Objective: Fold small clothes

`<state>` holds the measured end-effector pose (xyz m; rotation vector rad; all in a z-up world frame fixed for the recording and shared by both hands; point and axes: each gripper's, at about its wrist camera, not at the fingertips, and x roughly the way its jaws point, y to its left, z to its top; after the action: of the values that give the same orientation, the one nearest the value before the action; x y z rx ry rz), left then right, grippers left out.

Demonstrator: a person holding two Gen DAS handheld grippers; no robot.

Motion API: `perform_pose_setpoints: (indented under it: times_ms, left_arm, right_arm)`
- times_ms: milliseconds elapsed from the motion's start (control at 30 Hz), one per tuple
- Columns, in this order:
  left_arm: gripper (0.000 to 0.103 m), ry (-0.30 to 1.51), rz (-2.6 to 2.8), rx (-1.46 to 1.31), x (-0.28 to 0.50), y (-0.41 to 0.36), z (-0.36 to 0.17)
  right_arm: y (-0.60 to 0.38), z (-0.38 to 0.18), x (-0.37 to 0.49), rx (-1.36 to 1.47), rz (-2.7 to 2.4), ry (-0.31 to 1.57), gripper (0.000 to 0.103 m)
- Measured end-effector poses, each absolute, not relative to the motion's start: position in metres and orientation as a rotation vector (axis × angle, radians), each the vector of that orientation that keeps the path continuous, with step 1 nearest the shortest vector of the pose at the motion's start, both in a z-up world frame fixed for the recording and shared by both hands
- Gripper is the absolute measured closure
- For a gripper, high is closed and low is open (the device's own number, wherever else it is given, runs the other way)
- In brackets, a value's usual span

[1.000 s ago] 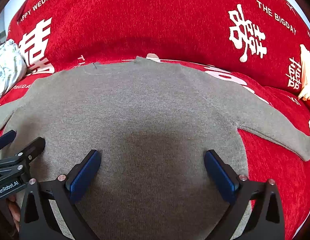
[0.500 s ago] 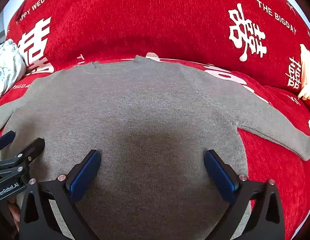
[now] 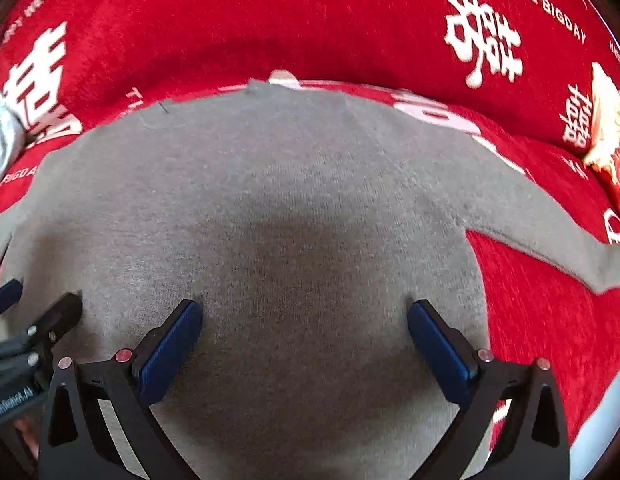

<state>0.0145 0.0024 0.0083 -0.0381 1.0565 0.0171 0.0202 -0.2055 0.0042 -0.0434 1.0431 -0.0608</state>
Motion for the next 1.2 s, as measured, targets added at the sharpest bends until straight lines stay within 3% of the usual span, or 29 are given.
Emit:
perform_pose_setpoints:
  times_ms: [633,833,1200]
  left_arm:
    - [0.000,1.274,0.073,-0.076,0.027,0.000,0.012]
    - [0.000,1.188,0.082,-0.183,0.021,0.000,0.034]
    - [0.000,1.169,0.126,-0.109,0.030,-0.023,0.050]
  right_arm:
    - [-0.205,0.018,0.015,-0.048,-0.019,1.012,0.000]
    - [-0.219,0.032,0.014,-0.026,-0.032,0.965,0.000]
    - [-0.250,0.049,0.012,0.012,-0.042,0.906,0.000]
